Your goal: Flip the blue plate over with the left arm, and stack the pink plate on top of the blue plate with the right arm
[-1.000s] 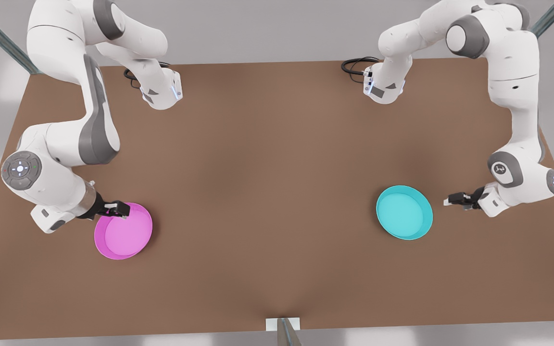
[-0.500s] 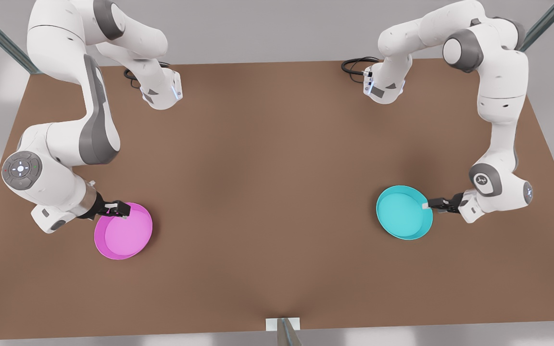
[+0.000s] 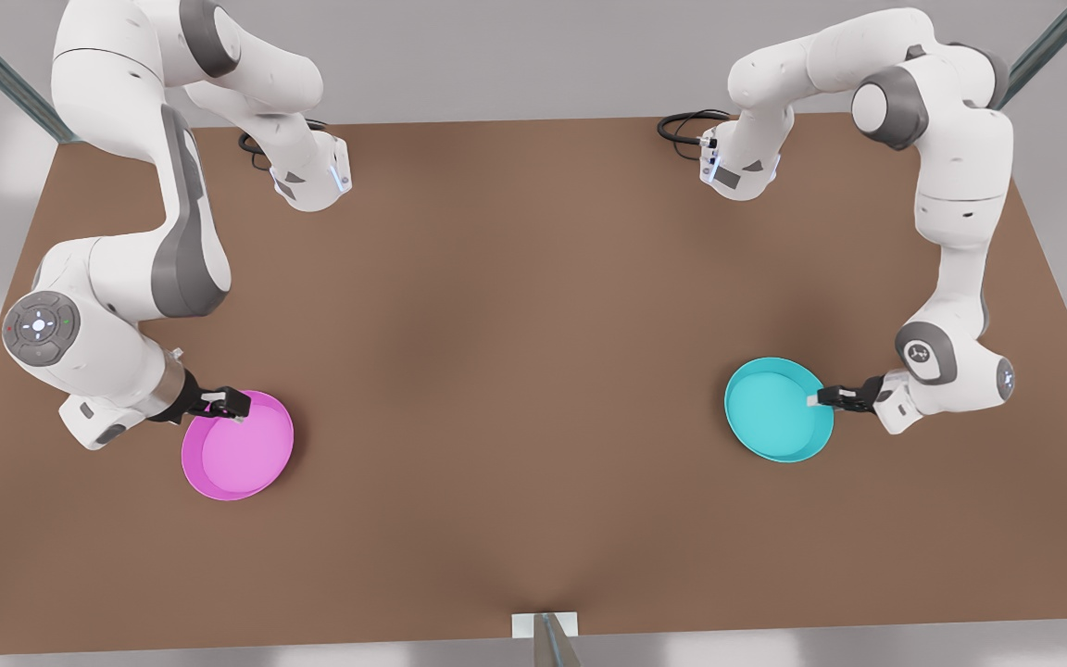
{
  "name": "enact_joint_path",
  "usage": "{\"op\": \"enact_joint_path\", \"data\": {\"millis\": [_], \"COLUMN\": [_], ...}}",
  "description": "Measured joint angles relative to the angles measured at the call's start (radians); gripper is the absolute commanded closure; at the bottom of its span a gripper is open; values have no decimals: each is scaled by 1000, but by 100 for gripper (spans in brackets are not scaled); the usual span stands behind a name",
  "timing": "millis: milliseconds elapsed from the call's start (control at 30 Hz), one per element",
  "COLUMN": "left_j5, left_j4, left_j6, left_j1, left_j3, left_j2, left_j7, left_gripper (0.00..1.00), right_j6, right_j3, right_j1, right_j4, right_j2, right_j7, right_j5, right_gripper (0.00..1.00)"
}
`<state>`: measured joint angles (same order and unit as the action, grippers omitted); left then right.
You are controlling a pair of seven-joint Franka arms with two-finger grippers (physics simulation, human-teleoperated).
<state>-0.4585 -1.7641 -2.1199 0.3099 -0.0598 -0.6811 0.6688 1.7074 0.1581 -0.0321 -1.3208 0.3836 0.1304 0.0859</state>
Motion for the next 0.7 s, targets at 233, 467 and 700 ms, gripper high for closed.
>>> {"op": "enact_joint_path", "data": {"millis": [233,467,700], "left_j5": [2,3,3], "left_j4": [0,0,0], "left_j6": [1,0,1], "left_j1": [0,0,0], "left_j3": [0,0,0], "left_j2": [-1,-9,-9], "left_j7": [0,0,0], "left_gripper": [56,58,67], "right_j6": [0,1,0], "right_j3": [1,1,1], "right_j1": [-1,-2,-6], "right_j4": [0,0,0], "right_j2": [0,0,0], "right_j7": [0,2,2], "right_j5": [0,0,0], "right_gripper": [0,0,0]}}
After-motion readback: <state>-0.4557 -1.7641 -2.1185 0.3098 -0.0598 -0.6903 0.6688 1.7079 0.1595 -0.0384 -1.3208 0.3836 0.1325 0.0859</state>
